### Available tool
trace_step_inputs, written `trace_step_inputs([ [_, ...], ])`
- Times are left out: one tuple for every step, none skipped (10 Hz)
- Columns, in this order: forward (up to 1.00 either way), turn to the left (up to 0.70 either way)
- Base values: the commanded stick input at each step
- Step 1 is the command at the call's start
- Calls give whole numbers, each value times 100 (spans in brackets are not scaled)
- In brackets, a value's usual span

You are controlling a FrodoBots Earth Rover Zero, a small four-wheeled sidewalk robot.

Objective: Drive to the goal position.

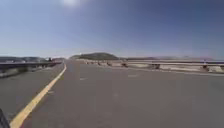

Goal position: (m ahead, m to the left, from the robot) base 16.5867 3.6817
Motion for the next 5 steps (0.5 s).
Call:
trace_step_inputs([
  [85,0],
  [85,12],
  [85,24],
  [85,0],
  [85,0],
])
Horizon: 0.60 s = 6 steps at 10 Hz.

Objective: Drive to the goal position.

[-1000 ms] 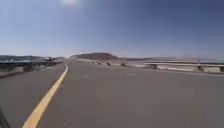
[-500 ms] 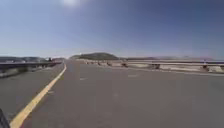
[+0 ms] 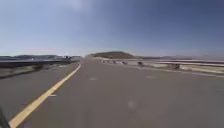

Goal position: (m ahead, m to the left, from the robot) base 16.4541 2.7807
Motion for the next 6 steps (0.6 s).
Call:
trace_step_inputs([
  [85,0],
  [85,0],
  [85,0],
  [85,0],
  [85,0],
  [85,0],
])
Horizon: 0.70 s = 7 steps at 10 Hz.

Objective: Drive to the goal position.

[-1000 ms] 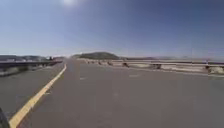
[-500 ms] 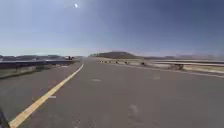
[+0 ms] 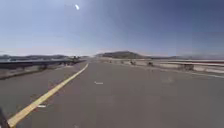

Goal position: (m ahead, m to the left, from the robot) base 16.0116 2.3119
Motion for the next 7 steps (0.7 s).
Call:
trace_step_inputs([
  [85,0],
  [85,0],
  [85,0],
  [85,0],
  [85,0],
  [85,0],
  [85,0],
])
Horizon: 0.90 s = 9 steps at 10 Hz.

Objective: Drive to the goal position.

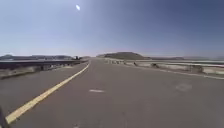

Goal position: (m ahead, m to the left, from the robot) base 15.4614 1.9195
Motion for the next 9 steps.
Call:
trace_step_inputs([
  [85,0],
  [85,0],
  [85,0],
  [85,0],
  [85,0],
  [85,0],
  [85,0],
  [85,20],
  [85,8],
])
